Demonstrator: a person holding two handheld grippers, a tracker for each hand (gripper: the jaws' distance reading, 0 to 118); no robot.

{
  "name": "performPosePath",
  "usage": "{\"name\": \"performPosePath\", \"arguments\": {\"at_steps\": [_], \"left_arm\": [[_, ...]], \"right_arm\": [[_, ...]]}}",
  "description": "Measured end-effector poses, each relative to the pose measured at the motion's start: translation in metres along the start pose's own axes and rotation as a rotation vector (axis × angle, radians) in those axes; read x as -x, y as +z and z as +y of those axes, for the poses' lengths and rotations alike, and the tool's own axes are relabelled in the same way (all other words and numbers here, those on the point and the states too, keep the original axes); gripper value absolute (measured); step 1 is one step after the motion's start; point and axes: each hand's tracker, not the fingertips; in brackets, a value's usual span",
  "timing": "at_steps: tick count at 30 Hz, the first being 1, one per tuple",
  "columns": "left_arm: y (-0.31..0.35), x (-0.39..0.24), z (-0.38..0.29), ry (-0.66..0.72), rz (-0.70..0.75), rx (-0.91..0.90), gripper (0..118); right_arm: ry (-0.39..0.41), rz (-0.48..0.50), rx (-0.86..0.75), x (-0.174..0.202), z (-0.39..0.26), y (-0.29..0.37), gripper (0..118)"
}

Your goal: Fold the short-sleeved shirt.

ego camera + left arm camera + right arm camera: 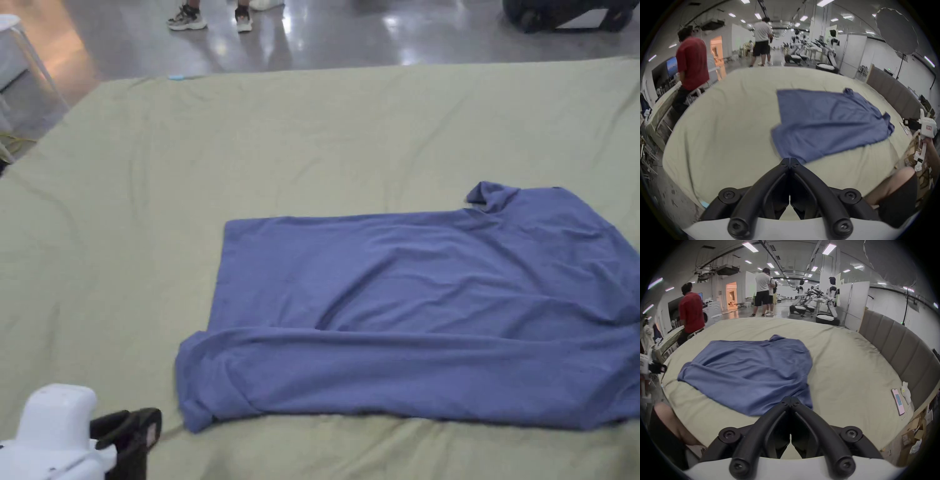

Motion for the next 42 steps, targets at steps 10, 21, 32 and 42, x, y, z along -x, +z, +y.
{"name": "performPosePath", "arguments": {"at_steps": [10, 21, 32, 42], "left_arm": [[-0.095, -0.014, -0.002, -0.017, 0.055, 0.021, 93], [-0.089, -0.008, 0.008, -0.097, 0.026, -0.005, 5], [-0.088, -0.012, 0.016, -0.088, 0.018, 0.004, 5], [-0.083, -0.005, 0.021, -0.085, 0.011, 0.017, 5]], "right_arm": [[0.007, 0.052, 0.024, 0.03, 0.002, -0.005, 0], [0.029, 0.025, 0.05, 0.014, -0.002, -0.024, 0], [-0.135, -0.079, 0.172, -0.045, -0.033, -0.107, 70], [-0.239, 0.04, 0.154, -0.053, -0.029, -0.109, 15]]}}
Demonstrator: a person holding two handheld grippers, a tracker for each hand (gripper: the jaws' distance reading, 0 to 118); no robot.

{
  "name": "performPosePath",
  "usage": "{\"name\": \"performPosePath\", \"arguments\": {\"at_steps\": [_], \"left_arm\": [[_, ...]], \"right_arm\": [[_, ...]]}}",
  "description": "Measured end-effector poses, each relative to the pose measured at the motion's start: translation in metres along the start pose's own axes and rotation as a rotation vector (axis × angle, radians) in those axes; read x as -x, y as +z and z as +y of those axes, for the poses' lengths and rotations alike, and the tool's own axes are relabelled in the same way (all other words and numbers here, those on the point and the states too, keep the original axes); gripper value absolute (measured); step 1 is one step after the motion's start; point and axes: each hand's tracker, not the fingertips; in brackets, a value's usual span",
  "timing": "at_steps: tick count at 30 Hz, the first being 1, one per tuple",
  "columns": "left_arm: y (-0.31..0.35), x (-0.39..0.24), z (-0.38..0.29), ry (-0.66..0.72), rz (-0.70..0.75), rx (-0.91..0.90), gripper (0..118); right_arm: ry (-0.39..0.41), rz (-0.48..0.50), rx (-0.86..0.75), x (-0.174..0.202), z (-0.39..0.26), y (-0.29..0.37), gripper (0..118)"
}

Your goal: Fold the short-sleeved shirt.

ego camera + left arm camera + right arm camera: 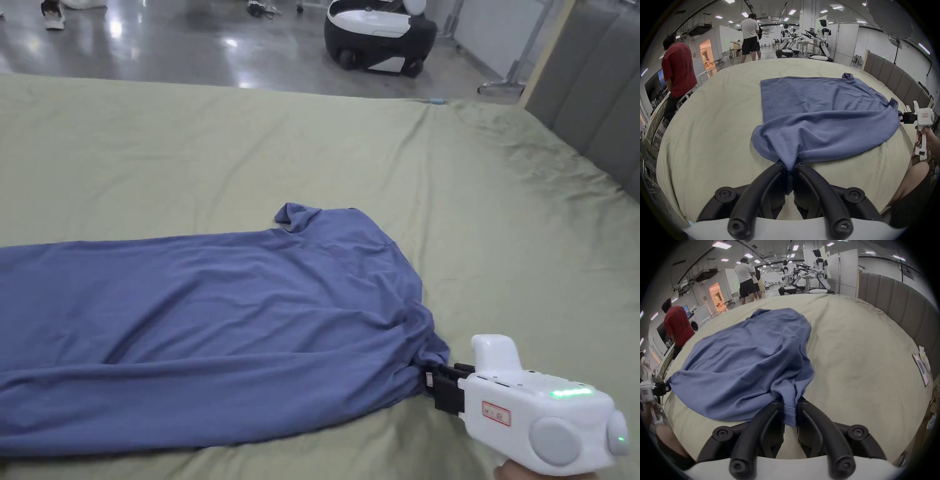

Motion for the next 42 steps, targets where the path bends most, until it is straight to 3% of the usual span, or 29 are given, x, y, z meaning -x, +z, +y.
{"name": "performPosePath", "arguments": {"at_steps": [7, 11, 16, 19, 20, 21, 22, 23, 24, 25, 29, 31, 32, 34, 35, 36, 38, 42], "left_arm": [[0.034, 0.012, 0.003, 0.01, -0.031, -0.027, 5], [0.05, 0.026, -0.018, 0.039, -0.097, 0.025, 5], [0.068, 0.016, -0.048, -0.08, -0.115, 0.117, 5], [0.073, 0.009, -0.057, -0.097, -0.129, 0.143, 6], [0.074, 0.009, -0.059, -0.102, -0.122, 0.147, 15], [0.076, 0.009, -0.061, -0.108, -0.098, 0.149, 34], [0.082, 0.008, -0.063, -0.122, -0.042, 0.136, 61], [0.091, 0.007, -0.061, -0.149, 0.01, 0.056, 95], [0.101, 0.011, -0.059, -0.155, -0.005, 0.014, 108], [0.11, 0.013, -0.053, -0.139, -0.012, 0.008, 109], [0.145, 0.016, -0.008, 0.015, -0.02, -0.135, 109], [0.15, 0.013, 0.024, 0.053, -0.037, -0.22, 106], [0.152, 0.012, 0.04, 0.067, -0.033, -0.271, 89], [0.143, 0.01, 0.067, 0.078, -0.014, -0.353, 32], [0.128, 0.011, 0.079, 0.087, 0.01, -0.362, 0], [0.117, 0.012, 0.09, 0.109, 0.03, -0.352, 0], [0.087, 0.02, 0.113, 0.119, -0.049, -0.335, 0], [-0.006, 0.036, 0.151, 0.152, -0.003, -0.228, 0]], "right_arm": [[0.009, 0.055, -0.081, 0.006, -0.019, 0.094, 11], [0.042, 0.063, -0.036, 0.01, -0.048, 0.128, 11], [0.077, -0.009, 0.153, 0.009, -0.076, 0.124, 11], [0.092, -0.051, 0.158, 0.012, -0.082, 0.126, 11], [0.101, -0.078, 0.166, 0.012, -0.082, 0.125, 25], [0.122, -0.112, 0.197, 0.005, -0.082, 0.122, 49], [0.135, -0.168, 0.226, 0.006, -0.081, 0.124, 75], [0.143, -0.239, 0.223, 0.007, -0.08, 0.129, 97], [0.141, -0.255, 0.181, 0.007, -0.077, 0.139, 100], [0.142, -0.264, 0.114, 0.006, -0.074, 0.147, 99], [0.068, -0.147, -0.224, 0.035, -0.024, 0.196, 99], [0.083, -0.089, -0.348, 0.052, 0.004, 0.203, 96], [0.113, -0.071, -0.417, 0.064, 0.019, 0.202, 79], [0.172, -0.094, -0.498, 0.091, 0.05, 0.194, 20], [0.185, -0.097, -0.529, 0.101, 0.063, 0.183, 1], [0.169, -0.1, -0.552, 0.11, 0.075, 0.174, 0], [0.155, -0.006, -0.498, 0.121, 0.1, 0.154, 0], [0.158, 0.004, -0.501, 0.14, 0.117, 0.123, 0]]}}
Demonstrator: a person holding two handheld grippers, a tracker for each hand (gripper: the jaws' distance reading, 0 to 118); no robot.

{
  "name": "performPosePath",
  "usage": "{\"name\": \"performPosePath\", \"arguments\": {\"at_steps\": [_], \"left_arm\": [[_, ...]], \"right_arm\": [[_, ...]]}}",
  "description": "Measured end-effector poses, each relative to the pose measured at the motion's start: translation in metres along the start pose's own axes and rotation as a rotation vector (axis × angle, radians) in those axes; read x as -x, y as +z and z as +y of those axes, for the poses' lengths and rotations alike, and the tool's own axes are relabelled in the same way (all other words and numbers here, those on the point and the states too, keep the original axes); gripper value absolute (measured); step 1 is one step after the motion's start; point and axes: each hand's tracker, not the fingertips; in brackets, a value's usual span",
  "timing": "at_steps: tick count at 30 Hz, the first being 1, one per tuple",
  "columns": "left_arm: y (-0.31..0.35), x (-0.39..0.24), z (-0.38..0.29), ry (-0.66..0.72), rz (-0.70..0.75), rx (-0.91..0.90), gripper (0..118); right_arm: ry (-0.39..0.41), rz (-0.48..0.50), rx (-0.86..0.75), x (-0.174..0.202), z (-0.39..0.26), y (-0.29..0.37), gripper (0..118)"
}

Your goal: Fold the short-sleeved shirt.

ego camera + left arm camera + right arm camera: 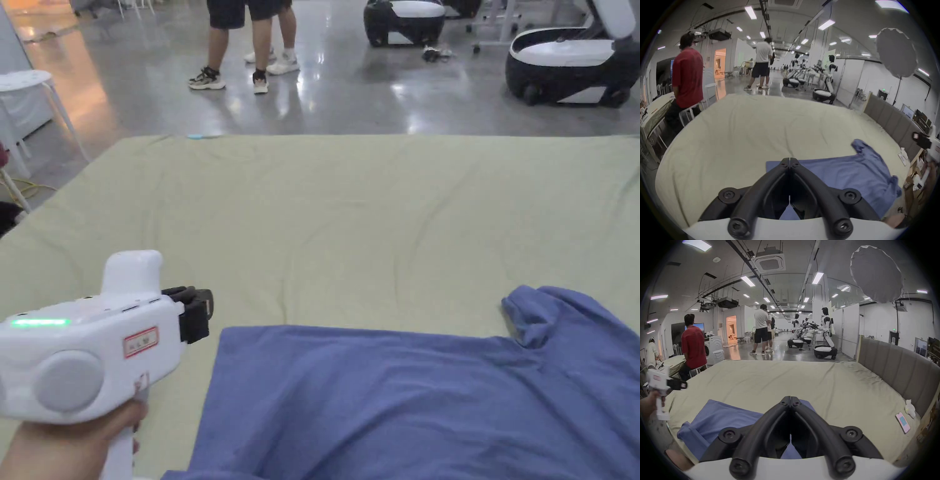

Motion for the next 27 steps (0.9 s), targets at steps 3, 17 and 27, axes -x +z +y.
{"name": "performPosePath", "arguments": {"at_steps": [3, 17, 27], "left_arm": [[-0.08, 0.02, -0.001, 0.114, 0.031, 0.125, 56], [-0.146, -0.018, -0.043, -0.155, 0.112, 0.329, 0], [-0.097, -0.003, -0.024, -0.08, 0.041, 0.25, 0]], "right_arm": [[-0.01, 0.041, 0.026, 0.002, -0.009, -0.012, 0], [0.004, -0.01, 0.311, -0.054, -0.05, -0.095, 1], [-0.152, -0.162, 0.722, -0.14, -0.108, -0.254, 100]]}}
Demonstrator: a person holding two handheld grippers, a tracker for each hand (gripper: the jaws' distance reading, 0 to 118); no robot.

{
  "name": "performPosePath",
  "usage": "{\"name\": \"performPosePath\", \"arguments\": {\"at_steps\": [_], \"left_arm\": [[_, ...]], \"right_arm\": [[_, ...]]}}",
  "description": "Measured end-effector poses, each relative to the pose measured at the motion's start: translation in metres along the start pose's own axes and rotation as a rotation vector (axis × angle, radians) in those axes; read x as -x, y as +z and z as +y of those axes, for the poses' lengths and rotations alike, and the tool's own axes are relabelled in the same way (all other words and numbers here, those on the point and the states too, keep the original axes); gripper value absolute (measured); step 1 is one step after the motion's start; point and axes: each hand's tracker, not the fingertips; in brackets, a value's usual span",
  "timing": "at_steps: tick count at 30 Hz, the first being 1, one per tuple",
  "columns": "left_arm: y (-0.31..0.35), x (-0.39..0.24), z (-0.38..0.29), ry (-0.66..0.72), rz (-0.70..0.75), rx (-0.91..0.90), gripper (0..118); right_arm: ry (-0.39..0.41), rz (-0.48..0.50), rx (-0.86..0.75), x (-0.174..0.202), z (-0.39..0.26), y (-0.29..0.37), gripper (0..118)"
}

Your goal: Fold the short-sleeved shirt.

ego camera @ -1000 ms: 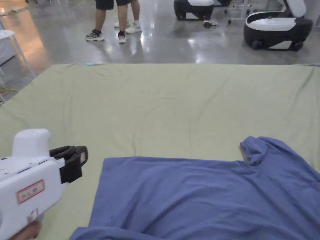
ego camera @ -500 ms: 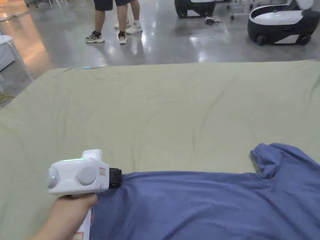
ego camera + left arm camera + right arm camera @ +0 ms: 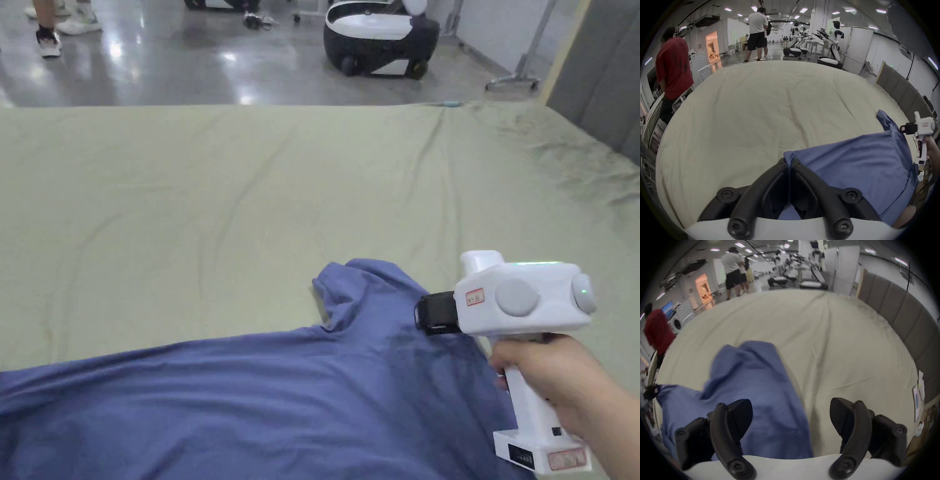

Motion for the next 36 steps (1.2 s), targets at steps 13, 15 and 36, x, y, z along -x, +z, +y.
{"name": "performPosePath", "arguments": {"at_steps": [13, 15, 36], "left_arm": [[0.04, 0.009, 0.014, -0.022, -0.038, -0.048, 0], [0.065, 0.01, 0.009, -0.03, -0.046, -0.07, 0], [0.145, 0.038, -0.204, -0.092, -0.099, 0.104, 0]], "right_arm": [[0.067, 0.122, -0.129, -0.019, -0.002, 0.102, 0], [0.079, 0.152, -0.169, -0.025, -0.012, 0.137, 0], [0.273, 0.05, 0.006, -0.04, -0.282, 0.175, 0]]}}
